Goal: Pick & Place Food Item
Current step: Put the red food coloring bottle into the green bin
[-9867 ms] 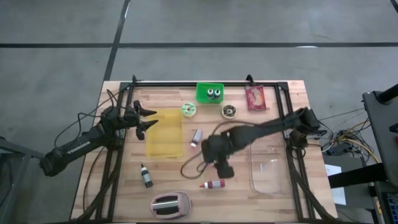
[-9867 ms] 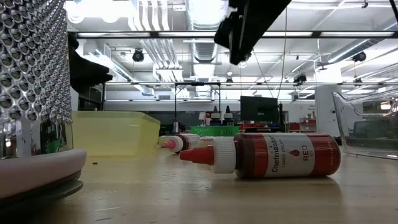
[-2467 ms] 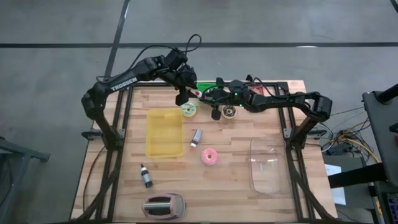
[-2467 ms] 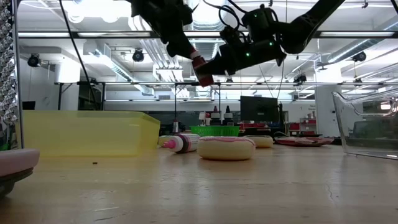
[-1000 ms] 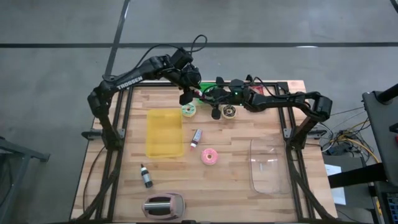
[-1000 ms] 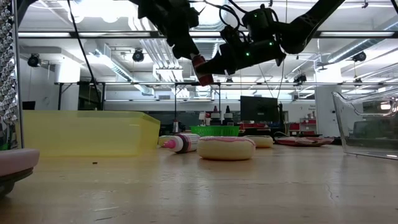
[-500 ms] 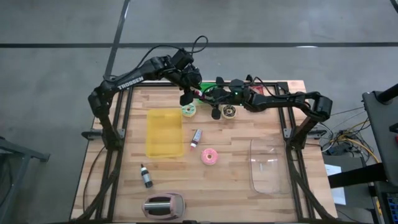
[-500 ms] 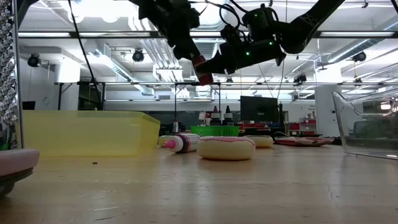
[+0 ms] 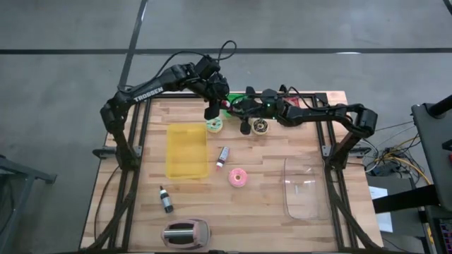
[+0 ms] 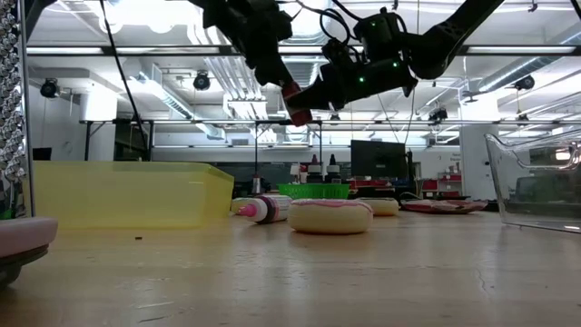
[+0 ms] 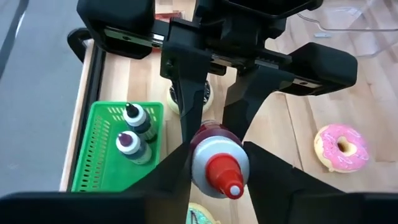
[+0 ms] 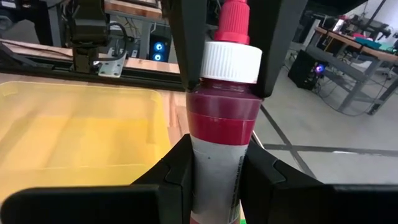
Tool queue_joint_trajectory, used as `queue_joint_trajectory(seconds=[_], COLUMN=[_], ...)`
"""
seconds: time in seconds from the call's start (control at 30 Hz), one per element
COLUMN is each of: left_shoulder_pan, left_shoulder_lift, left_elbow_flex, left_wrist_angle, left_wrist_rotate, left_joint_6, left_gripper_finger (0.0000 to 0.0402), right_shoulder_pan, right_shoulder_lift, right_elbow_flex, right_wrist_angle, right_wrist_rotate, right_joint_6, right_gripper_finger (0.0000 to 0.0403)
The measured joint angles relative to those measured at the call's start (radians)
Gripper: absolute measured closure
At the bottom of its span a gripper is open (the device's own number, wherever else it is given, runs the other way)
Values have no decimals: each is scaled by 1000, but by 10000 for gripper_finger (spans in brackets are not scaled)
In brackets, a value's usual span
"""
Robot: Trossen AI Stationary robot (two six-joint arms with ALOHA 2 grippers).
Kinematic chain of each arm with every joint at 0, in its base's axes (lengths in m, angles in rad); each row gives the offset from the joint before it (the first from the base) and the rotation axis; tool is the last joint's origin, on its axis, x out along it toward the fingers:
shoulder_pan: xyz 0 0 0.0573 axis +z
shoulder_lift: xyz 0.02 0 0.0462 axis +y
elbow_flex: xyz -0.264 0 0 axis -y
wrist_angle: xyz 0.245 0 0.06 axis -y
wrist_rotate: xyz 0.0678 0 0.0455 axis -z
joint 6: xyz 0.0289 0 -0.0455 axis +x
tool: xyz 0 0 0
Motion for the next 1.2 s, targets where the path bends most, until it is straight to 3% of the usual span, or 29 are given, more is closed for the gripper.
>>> queue_joint_trajectory(seconds=[1.1,1.2], left_shoulder_pan=[-24,-24], left_shoulder_lift=[0,0], left_elbow_flex=[2,2], left_wrist_angle=[-33,-34], left_wrist_rotate=[7,7], left_joint_6=[112,116], left_gripper_finger=[289,289], right_shoulder_pan=[3,3], right_shoulder_lift=[0,0], right_elbow_flex=[-1,-1], right_wrist_angle=[0,1], right_wrist_rotate=[-6,-6], right_joint_6=[-8,-3], right_gripper_finger=[324,308])
